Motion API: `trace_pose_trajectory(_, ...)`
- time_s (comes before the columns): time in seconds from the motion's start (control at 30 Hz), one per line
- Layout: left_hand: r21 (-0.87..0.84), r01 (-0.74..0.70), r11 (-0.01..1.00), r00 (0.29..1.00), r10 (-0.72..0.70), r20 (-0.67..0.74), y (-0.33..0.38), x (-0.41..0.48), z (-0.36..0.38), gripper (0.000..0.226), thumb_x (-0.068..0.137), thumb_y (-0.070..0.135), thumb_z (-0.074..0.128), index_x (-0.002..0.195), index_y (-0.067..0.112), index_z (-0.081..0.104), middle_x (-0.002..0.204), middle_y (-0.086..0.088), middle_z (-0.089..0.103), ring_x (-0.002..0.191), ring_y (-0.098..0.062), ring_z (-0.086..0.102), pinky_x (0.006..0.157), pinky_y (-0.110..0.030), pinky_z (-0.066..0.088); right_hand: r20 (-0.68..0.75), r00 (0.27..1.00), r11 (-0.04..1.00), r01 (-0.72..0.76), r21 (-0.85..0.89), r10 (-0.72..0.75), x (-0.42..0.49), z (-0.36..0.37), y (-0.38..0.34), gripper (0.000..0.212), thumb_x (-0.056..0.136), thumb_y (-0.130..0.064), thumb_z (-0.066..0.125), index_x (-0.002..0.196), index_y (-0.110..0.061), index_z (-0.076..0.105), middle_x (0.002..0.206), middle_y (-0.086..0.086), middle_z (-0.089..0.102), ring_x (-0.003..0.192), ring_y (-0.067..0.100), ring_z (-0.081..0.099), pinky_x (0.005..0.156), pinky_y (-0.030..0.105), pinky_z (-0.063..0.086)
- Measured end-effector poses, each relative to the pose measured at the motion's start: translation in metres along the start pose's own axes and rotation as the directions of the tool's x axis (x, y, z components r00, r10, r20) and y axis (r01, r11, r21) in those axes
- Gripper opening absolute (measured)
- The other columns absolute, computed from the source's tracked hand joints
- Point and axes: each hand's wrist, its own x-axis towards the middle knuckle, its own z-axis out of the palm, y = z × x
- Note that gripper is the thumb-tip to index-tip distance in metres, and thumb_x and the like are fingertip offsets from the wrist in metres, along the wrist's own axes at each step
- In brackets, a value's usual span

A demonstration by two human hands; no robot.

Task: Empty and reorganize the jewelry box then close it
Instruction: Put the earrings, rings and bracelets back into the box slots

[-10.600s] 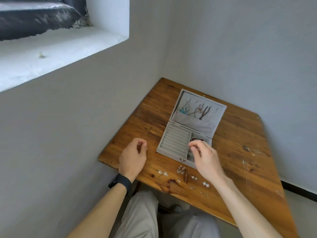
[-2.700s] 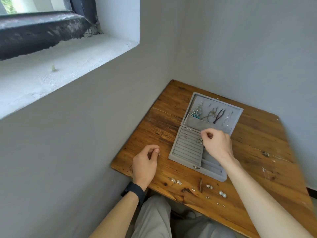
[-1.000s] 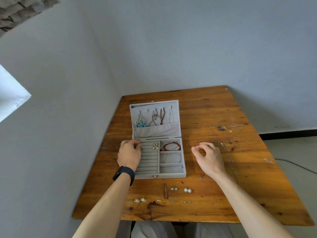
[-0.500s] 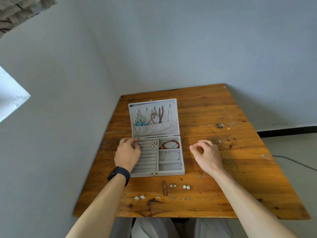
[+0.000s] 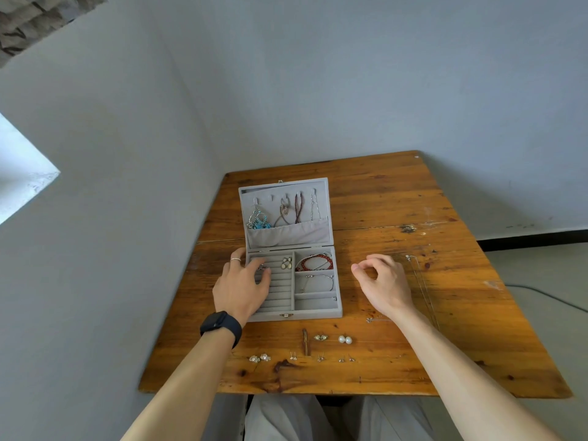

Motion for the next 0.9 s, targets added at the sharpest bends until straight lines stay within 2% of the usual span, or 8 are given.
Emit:
trace_pose_trajectory(0.17,-0.005,-0.002,1.000,1.000,0.002,-0.009,-0.004,-0.005,0.002,0.028,0.094,0.047,0.055,0.113,0.035,0.071,0.149,-0.002,0.041,0.119,-0.025,0.054,0.071,-0.039,0.055,-0.001,1.000,1.000,-0.002,0.009,0.002,0.000,0.000,0.000,0.027,0.093,-0.051,0.056,0.098,-0.028,0.070,0.133,-0.006,0.055,0.126,0.019,0.041,0.095,0.031,0.028)
trace_pose_trajectory(0.43,-0.012,-0.010,1.000,0.999,0.010,0.031,-0.014,-0.007,0.001,0.039,0.096,0.045,0.053,0.134,0.035,0.055,0.149,0.001,0.038,0.116,-0.022,0.055,0.067,-0.035,0.053,0.001,1.000,1.000,-0.001,0.010,0.001,-0.001,0.000,0.000,0.026,0.093,-0.051,0.057,0.097,-0.028,0.070,0.133,-0.007,0.055,0.126,0.019,0.042,0.099,0.034,0.031)
trace_pose_trajectory(0.6,0.019,0.024,1.000,0.996,-0.025,0.087,-0.013,-0.002,0.002,0.048,0.097,0.055,0.042,0.143,0.042,0.046,0.156,0.000,0.030,0.124,-0.025,0.051,0.077,-0.039,0.054,-0.002,1.000,1.000,0.001,0.010,-0.001,-0.001,0.000,0.000,0.027,0.094,-0.050,0.057,0.099,-0.028,0.070,0.133,-0.006,0.055,0.126,0.019,0.042,0.099,0.034,0.031)
trace_pose_trajectory(0.73,0.048,0.031,0.998,0.993,-0.036,0.112,-0.012,-0.001,0.006,0.050,0.097,0.059,0.037,0.144,0.044,0.045,0.158,0.000,0.028,0.127,-0.026,0.049,0.082,-0.040,0.054,0.002,1.000,1.000,-0.002,0.009,0.002,-0.001,0.000,-0.001,0.026,0.093,-0.051,0.057,0.098,-0.029,0.070,0.133,-0.007,0.055,0.126,0.018,0.042,0.094,0.032,0.030)
trace_pose_trajectory(0.9,0.079,0.011,0.997,0.995,-0.019,0.100,-0.012,0.001,0.008,0.049,0.098,0.058,0.036,0.144,0.043,0.046,0.157,0.000,0.029,0.123,-0.026,0.051,0.077,-0.038,0.053,-0.003,1.000,1.000,-0.002,0.002,0.002,0.000,0.000,0.000,0.025,0.093,-0.051,0.057,0.098,-0.029,0.069,0.133,-0.007,0.055,0.126,0.019,0.042,0.096,0.033,0.031)
